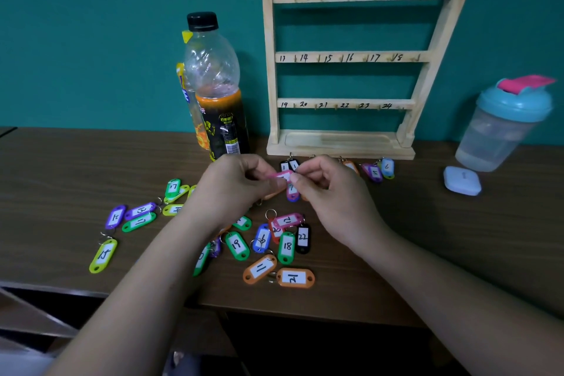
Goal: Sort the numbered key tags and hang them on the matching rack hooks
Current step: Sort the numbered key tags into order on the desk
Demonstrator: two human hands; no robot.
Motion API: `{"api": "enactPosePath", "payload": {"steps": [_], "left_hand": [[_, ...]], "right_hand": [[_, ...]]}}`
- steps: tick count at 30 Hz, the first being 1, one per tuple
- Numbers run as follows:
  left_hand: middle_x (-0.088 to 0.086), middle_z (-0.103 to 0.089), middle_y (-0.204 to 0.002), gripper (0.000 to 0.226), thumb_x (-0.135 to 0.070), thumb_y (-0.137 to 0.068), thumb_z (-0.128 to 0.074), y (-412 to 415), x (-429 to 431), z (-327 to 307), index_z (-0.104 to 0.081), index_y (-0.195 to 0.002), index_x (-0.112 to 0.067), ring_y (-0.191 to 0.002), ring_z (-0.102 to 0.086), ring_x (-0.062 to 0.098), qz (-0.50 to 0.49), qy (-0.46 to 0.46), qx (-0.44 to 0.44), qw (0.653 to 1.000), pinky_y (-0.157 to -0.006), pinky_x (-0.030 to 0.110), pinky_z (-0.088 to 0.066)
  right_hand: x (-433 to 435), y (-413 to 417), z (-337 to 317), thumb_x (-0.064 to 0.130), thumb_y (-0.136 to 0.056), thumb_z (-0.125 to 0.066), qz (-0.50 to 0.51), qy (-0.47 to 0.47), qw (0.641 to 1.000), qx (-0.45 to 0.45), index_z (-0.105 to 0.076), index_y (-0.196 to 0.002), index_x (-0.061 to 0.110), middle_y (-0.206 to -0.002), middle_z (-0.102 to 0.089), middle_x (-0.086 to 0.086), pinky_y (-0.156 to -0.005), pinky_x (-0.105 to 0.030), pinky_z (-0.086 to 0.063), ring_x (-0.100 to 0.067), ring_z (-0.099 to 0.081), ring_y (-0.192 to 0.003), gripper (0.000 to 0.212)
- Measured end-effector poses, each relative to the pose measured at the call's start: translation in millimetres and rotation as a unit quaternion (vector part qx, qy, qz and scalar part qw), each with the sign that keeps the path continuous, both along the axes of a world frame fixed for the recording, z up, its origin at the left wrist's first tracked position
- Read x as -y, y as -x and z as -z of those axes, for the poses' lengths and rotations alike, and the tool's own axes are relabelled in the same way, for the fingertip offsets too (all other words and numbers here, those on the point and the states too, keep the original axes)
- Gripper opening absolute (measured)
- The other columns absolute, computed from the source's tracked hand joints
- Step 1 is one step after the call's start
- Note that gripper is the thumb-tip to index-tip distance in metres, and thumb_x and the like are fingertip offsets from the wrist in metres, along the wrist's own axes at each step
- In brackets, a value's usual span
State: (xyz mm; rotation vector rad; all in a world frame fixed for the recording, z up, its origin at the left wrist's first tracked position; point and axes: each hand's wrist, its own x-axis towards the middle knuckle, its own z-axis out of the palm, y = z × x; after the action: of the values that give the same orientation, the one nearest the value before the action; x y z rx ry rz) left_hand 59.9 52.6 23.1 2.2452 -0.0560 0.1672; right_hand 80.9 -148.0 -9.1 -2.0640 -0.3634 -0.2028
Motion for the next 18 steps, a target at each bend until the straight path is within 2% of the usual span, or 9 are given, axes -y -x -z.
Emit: {"api": "enactPosePath", "payload": {"steps": [5, 10, 13, 16, 18], "left_hand": [[-0.010, -0.076, -0.078, 0.018, -0.044, -0.083, -0.086, 3, -2, 1, -0.078, -0.084, -0.028, -0.068, -0.065, 0.003, 0.034, -0.015, -0.009, 0.999, -0.065, 0.023, -0.049], [-0.006, -0.078, -0.085, 0.021, -0.031, -0.074, -0.094, 4, -4, 0, -0.078, -0.087, -0.027, -0.073, -0.068, 0.003, 0.073, -0.016, -0.051, 0.996, -0.066, 0.015, -0.049], [-0.012, -0.077, -0.084, 0.021, -0.030, -0.075, -0.094, 0, -7, 2, -0.078, -0.089, -0.029, -0.076, -0.070, 0.006, 0.049, -0.045, -0.041, 0.997, -0.070, 0.020, -0.050], [-0.014, -0.077, -0.082, 0.018, -0.034, -0.079, -0.092, -3, -9, 5, -0.077, -0.088, -0.030, -0.075, -0.069, 0.003, 0.011, -0.057, -0.018, 0.998, -0.062, 0.012, -0.047], [-0.014, -0.076, -0.081, 0.018, -0.039, -0.081, -0.090, -6, -10, 7, -0.075, -0.089, -0.031, -0.077, -0.068, 0.001, -0.014, -0.082, -0.010, 0.997, -0.063, 0.015, -0.049]], "right_hand": [[0, 0, -2, 0.029, -0.099, -0.074, -0.045, -0.015, 0.999, 0.002, -0.078, -0.106, 0.026, -0.097, -0.075, 0.015, -0.084, -0.023, -0.054, 0.002, -0.067, -0.096, 0.008], [1, 0, -7, 0.028, -0.099, -0.073, -0.054, -0.042, 0.996, -0.050, -0.079, -0.100, 0.027, -0.095, -0.075, 0.013, -0.080, -0.022, -0.048, 0.002, -0.066, -0.093, 0.006], [9, -4, -16, 0.030, -0.102, -0.068, -0.035, -0.041, 0.997, -0.057, -0.075, -0.101, 0.027, -0.096, -0.075, 0.011, -0.075, -0.020, -0.045, 0.004, -0.066, -0.087, 0.008], [28, -14, -30, 0.026, -0.103, -0.067, -0.027, -0.052, 0.997, -0.060, -0.075, -0.102, 0.024, -0.093, -0.077, 0.007, -0.071, -0.020, -0.047, -0.001, -0.071, -0.082, 0.008], [44, -22, -38, 0.022, -0.102, -0.069, -0.034, -0.049, 0.996, -0.069, -0.077, -0.103, 0.024, -0.091, -0.079, 0.007, -0.065, -0.014, -0.049, -0.003, -0.072, -0.079, 0.008]]}}
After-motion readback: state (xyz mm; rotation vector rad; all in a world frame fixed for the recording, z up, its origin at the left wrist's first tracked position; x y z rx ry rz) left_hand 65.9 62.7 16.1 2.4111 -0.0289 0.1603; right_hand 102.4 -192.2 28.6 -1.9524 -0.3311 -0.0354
